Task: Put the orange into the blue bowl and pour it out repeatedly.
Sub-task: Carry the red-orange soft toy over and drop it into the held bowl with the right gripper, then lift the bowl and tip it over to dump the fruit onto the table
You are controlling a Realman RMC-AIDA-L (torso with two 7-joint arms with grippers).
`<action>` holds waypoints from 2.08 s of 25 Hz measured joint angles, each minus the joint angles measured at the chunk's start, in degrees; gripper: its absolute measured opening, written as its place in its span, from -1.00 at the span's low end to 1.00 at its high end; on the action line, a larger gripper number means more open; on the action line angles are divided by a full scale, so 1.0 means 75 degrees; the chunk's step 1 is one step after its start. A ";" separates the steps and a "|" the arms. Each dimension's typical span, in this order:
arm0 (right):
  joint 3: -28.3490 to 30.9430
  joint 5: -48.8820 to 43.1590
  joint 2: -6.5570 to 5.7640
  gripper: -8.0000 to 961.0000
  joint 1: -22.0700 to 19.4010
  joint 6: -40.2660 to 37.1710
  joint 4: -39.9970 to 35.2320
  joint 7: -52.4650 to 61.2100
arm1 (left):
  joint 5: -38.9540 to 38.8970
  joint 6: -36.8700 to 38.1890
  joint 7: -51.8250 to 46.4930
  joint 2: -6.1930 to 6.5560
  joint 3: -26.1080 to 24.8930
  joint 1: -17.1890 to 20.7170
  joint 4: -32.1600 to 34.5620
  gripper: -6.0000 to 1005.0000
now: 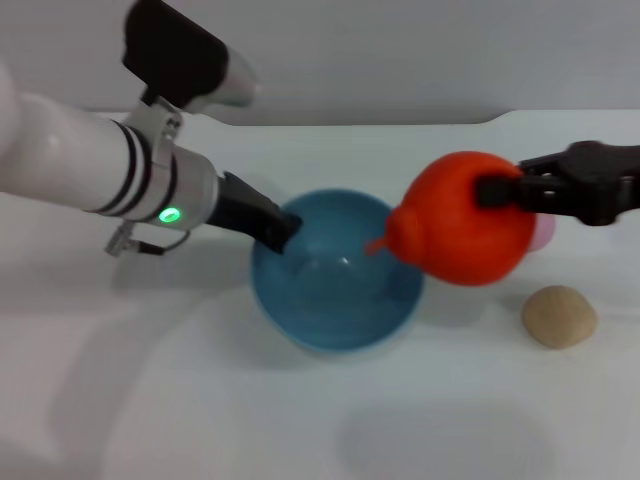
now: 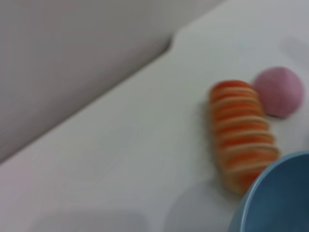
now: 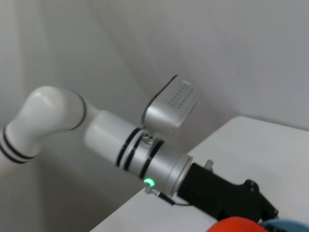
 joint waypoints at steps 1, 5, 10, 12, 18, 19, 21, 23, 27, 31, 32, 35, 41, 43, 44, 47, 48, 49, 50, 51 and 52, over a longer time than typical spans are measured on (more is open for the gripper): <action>-0.0070 -0.0227 0.0010 -0.90 0.0220 0.0207 0.0446 -0.0036 | -0.0118 0.0135 -0.0018 -0.0021 0.0139 -0.0019 0.0053 -0.99; -0.0134 -0.0900 0.0026 -0.92 0.0648 0.0537 0.1395 -0.0211 | -0.0396 0.0158 -0.0016 -0.0009 0.0460 -0.0021 0.0096 -0.99; -0.0181 -0.1535 0.0172 -0.89 0.0996 0.1188 0.2100 -0.0348 | -0.0432 0.0085 0.0030 -0.0001 0.0509 -0.0023 0.0134 -0.99; -0.0193 -0.1530 0.0216 -0.88 0.0982 0.1339 0.2138 -0.0418 | -0.0430 0.0043 0.0036 0.0004 0.0505 -0.0023 0.0146 -0.99; -0.0126 -0.1456 0.0239 -0.55 0.0919 0.1324 0.2115 -0.0451 | -0.0375 -0.0048 0.0062 0.0013 0.0504 -0.0021 0.0099 -0.99; -0.0103 -0.1450 0.0239 -0.48 0.0907 0.1317 0.2102 -0.0452 | -0.0368 -0.0087 0.0067 0.0013 0.0509 -0.0020 0.0093 -0.99; -0.0049 -0.1342 0.0233 -0.32 0.0857 0.1310 0.2077 -0.0469 | -0.0355 -0.0210 0.0098 0.0015 0.0526 0.0004 0.0065 -0.99; 0.0084 -0.0989 0.0201 -0.17 0.0682 0.1337 0.1983 -0.0647 | -0.0352 -0.0250 0.0115 0.0016 0.0526 0.0016 0.0059 -0.99; 0.0607 -0.0219 0.0224 0.02 -0.0003 0.1738 0.1356 -0.1603 | -0.0245 -0.0436 0.0175 0.0023 0.0488 0.0089 0.0089 -0.99; 0.0957 0.0464 0.0242 0.09 -0.0762 0.2262 0.1061 -0.2376 | -0.0083 -0.0482 0.0181 0.0024 0.0470 0.0059 0.0124 -0.99; 0.1052 0.0646 0.0223 0.11 -0.0860 0.2278 0.1202 -0.2551 | -0.0063 -0.0520 0.0195 0.0023 0.0469 0.0043 0.0130 -0.99; 0.1460 0.1254 0.0202 0.16 -0.1246 0.2311 0.1785 -0.3528 | -0.0030 -0.0850 0.0415 0.0024 0.0529 -0.0003 0.0191 -0.99; 0.2174 0.2213 0.0284 0.26 -0.1742 0.2370 0.2911 -0.5148 | 0.0774 -0.1690 0.0929 0.0020 0.1165 0.0123 0.1098 -0.99; 0.2323 0.2403 0.0261 0.34 -0.1822 0.2374 0.3141 -0.5263 | 0.1577 -0.2018 0.0943 0.0008 0.1541 0.0277 0.1688 -0.99; 0.2370 0.2422 0.0260 0.38 -0.1844 0.2379 0.3188 -0.5288 | 0.1808 -0.2136 0.0944 0.0000 0.1683 0.0322 0.1848 -0.99; 0.2398 0.2404 0.0284 0.50 -0.1890 0.2492 0.3290 -0.5664 | 0.2633 -0.2642 0.0979 0.0010 0.2352 0.0465 0.2347 -0.99; 0.2404 0.2412 0.0293 0.50 -0.1890 0.2532 0.3415 -0.5916 | 0.2928 -0.2814 0.1031 0.0018 0.2617 0.0527 0.2453 -0.99; 0.2420 0.2430 0.0295 0.50 -0.1886 0.2555 0.3540 -0.6133 | 0.3152 -0.2932 0.1075 0.0017 0.2800 0.0578 0.2500 -0.99; 0.2454 0.2451 0.0294 0.50 -0.1865 0.2562 0.3712 -0.6374 | 0.3482 -0.3131 0.1228 0.0011 0.3121 0.0677 0.2571 -0.99; 0.2496 0.2461 0.0289 0.50 -0.1833 0.2567 0.3870 -0.6536 | 0.3697 -0.3320 0.1401 -0.0007 0.3391 0.0777 0.2625 -0.99; 0.2543 0.2468 0.0280 0.50 -0.1796 0.2568 0.3992 -0.6653 | 0.3814 -0.3567 0.1607 -0.0017 0.3573 0.0869 0.2665 -0.99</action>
